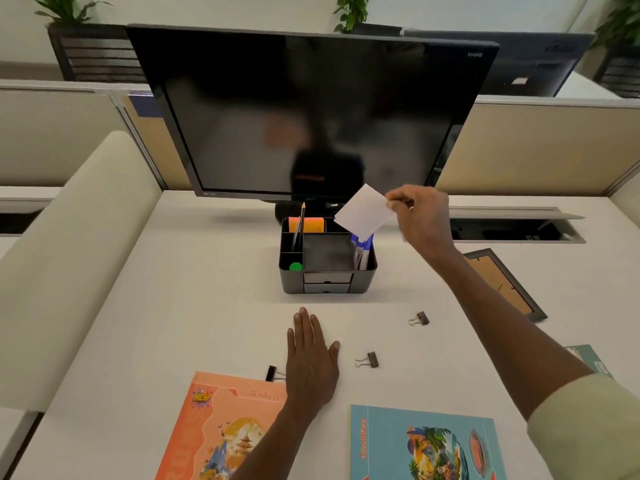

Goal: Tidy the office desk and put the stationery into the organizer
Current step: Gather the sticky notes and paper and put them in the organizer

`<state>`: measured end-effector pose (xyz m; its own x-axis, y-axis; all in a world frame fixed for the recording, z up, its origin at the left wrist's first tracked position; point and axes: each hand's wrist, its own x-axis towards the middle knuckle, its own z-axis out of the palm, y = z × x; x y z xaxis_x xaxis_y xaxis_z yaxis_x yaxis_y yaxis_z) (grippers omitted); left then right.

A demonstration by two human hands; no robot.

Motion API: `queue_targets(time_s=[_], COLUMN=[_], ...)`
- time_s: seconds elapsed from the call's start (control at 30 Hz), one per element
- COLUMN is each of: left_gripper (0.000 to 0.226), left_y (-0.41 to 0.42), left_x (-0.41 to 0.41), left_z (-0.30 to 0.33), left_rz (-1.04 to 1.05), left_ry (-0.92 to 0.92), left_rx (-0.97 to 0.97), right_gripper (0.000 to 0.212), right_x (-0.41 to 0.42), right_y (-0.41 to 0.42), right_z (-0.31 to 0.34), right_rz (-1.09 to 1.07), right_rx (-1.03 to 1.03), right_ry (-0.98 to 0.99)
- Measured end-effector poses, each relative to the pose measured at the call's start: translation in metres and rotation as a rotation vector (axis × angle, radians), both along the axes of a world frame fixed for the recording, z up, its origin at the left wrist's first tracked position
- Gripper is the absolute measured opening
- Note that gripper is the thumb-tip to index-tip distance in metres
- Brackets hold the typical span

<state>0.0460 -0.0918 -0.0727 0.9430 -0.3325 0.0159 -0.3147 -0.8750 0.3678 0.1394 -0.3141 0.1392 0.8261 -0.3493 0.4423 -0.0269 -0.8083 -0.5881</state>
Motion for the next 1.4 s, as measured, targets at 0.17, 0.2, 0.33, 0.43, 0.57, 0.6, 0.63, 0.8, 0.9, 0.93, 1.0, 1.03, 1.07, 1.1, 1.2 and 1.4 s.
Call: queue_targets(time_s=[0.17, 0.2, 0.33, 0.43, 0.57, 0.6, 0.63, 0.8, 0.9, 0.93, 1.0, 1.03, 1.07, 1.1, 1.2, 1.4], left_gripper=[0.070, 0.069, 0.068, 0.068, 0.067, 0.067, 0.067, 0.068, 0.067, 0.067, 0.066, 0.066, 0.066, 0.066, 0.066, 0.066], left_y=[0.001, 0.001, 0.000, 0.001, 0.001, 0.001, 0.001, 0.001, 0.001, 0.001, 0.000, 0.000, 0.000, 0.000, 0.000, 0.000], left_x=[-0.001, -0.001, -0.001, -0.002, -0.002, -0.002, -0.002, -0.002, -0.002, -0.002, -0.002, -0.002, -0.002, -0.002, -0.001, -0.002], left_z=[-0.003, -0.004, -0.003, -0.003, -0.002, -0.002, -0.001, -0.003, -0.003, -0.002, -0.003, -0.003, -0.004, -0.005, -0.005, -0.005], left_rz=[0.005, 0.005, 0.002, 0.002, 0.007, 0.008, 0.009, 0.015, 0.015, 0.014, 0.016, 0.019, 0.021, 0.023, 0.026, 0.025], left_ry=[-0.021, -0.021, -0.018, -0.019, -0.021, -0.021, -0.023, -0.020, -0.019, -0.020, -0.031, -0.033, -0.032, -0.030, -0.028, -0.034], left_rx=[0.014, 0.016, 0.024, 0.018, 0.014, 0.010, 0.007, 0.013, -0.002, -0.002, -0.001, 0.001, 0.005, 0.010, 0.018, 0.017], right_gripper=[0.020, 0.021, 0.023, 0.022, 0.019, 0.018, 0.016, 0.008, 0.008, 0.009, 0.012, 0.013, 0.015, 0.016, 0.017, 0.014], right_x=[0.040, 0.047, 0.067, 0.078, 0.091, 0.094, 0.096, 0.106, 0.110, 0.111, 0.113, 0.114, 0.116, 0.116, 0.119, 0.125], right_y=[-0.002, -0.001, 0.000, 0.000, 0.001, 0.001, 0.001, 0.001, 0.001, 0.001, -0.002, -0.004, -0.006, -0.008, -0.009, -0.009], right_z=[0.009, 0.008, 0.001, -0.009, -0.018, -0.020, -0.023, -0.040, -0.048, -0.048, -0.049, -0.050, -0.051, -0.053, -0.055, -0.049], right_rz=[-0.008, -0.011, 0.034, 0.065, 0.103, 0.115, 0.125, 0.142, 0.138, 0.141, 0.153, 0.155, 0.151, 0.145, 0.149, 0.155], right_rx=[-0.121, -0.165, -0.353, -0.409, -0.371, -0.355, -0.334, -0.250, -0.180, -0.153, -0.134, -0.152, -0.180, -0.204, -0.217, -0.043], right_ry=[-0.047, -0.052, 0.032, 0.154, 0.303, 0.348, 0.386, 0.496, 0.588, 0.623, 0.691, 0.723, 0.747, 0.761, 0.764, 0.598])
